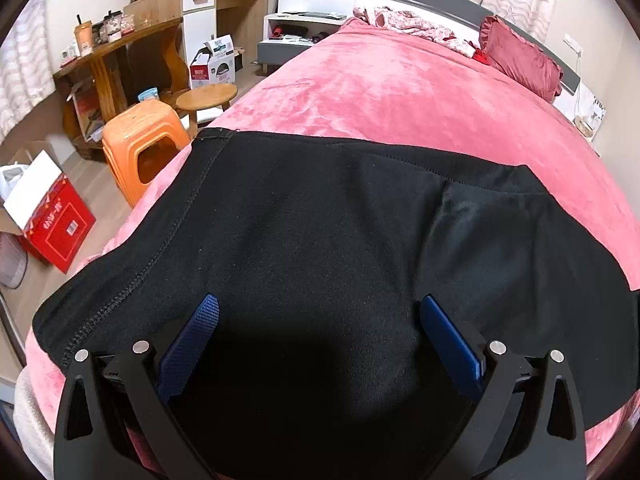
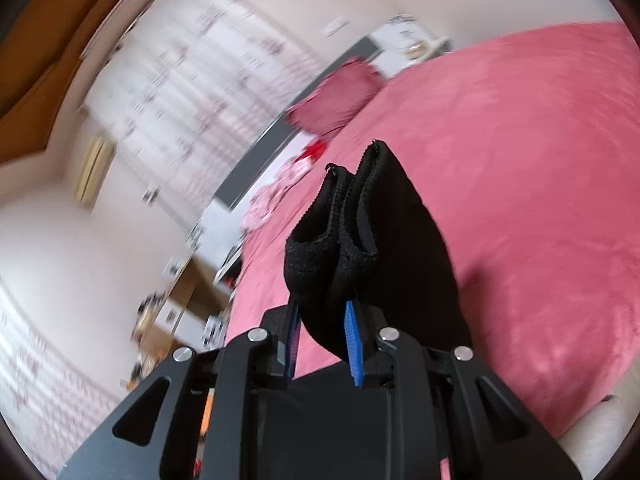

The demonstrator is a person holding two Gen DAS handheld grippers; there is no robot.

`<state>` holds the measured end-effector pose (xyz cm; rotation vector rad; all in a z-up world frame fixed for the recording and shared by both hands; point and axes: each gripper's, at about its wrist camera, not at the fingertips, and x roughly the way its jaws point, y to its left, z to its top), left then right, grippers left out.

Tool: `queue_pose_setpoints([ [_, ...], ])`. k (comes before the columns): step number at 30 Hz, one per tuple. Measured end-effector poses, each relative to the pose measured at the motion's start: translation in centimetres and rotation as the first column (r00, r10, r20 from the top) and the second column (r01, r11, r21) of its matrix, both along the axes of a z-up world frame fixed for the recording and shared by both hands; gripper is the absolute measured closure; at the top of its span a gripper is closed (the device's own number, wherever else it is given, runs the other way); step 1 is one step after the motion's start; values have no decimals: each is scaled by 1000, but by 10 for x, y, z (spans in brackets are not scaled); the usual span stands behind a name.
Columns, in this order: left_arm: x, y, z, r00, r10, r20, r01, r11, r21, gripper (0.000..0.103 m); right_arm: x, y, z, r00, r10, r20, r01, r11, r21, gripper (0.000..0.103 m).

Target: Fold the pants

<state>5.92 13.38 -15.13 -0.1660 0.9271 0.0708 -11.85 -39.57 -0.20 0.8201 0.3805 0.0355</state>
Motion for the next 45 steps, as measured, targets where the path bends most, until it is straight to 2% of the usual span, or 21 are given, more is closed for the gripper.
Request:
queue_pose_setpoints([
  [3,0,1,0,1000,2,1,-2,1000,-7,3,17,34,1,995,99,-4,-99,994,-35,84],
  [6,0,2,1,1000,4,3,-4,1000,-10,3,35,77,-5,978,204,-35,-206,974,-94,84],
  [9,-1,2,2,1000,2,8,-2,1000,-19,3,52,108,-16,960,272,-72,-278,955,-106,84],
  [14,-1,1,4,1000,-7,16,8,999,-46,3,89,168,-46,900,400,-172,-425,895,-139,84],
  [17,-2,-1,5,1000,-21,23,23,998,-65,3,107,198,-71,859,445,-252,-493,851,-181,84],
  [21,-3,-7,7,998,-49,33,51,997,-55,3,118,231,-100,814,471,-339,-558,796,-236,83],
  [27,-1,-13,6,997,-72,38,73,996,-46,3,125,252,-124,780,485,-396,-608,737,-295,81],
  [30,-1,-16,6,996,-83,42,85,995,-43,3,119,262,-148,746,501,-439,-650,691,-316,79],
  [33,-2,-21,7,993,-105,47,108,993,-45,3,117,271,-160,720,542,-432,-683,665,-304,57],
  [34,-3,-22,7,992,-115,49,117,992,-49,3,117,271,-157,712,563,-419,-693,660,-291,41],
  [35,-4,-25,9,990,-133,54,136,989,-59,3,116,271,-155,706,576,-412,-700,657,-281,30],
  [37,-6,-29,11,986,-155,62,160,984,-79,3,112,263,-142,718,585,-376,-690,668,-279,29],
  [39,-8,-36,16,979,-189,78,199,971,-136,3,105,247,-125,758,573,-313,-650,703,-287,29],
  [40,-9,-41,20,975,-204,90,216,962,-168,3,102,233,-117,789,551,-272,-613,737,-284,29],
  [42,-10,-51,28,966,-227,119,249,943,-222,3,98,200,-108,865,450,-220,-498,825,-267,29],
  [43,-10,-60,33,958,-250,142,279,929,-245,3,97,187,-106,894,391,-218,-441,856,-269,28],
  [44,-10,-68,36,949,-273,157,305,918,-253,3,97,170,-105,929,291,-227,-350,892,-288,21],
  [45,-9,-78,40,938,-304,165,338,907,-252,3,99,160,-105,946,221,-237,-289,907,-308,19],
])
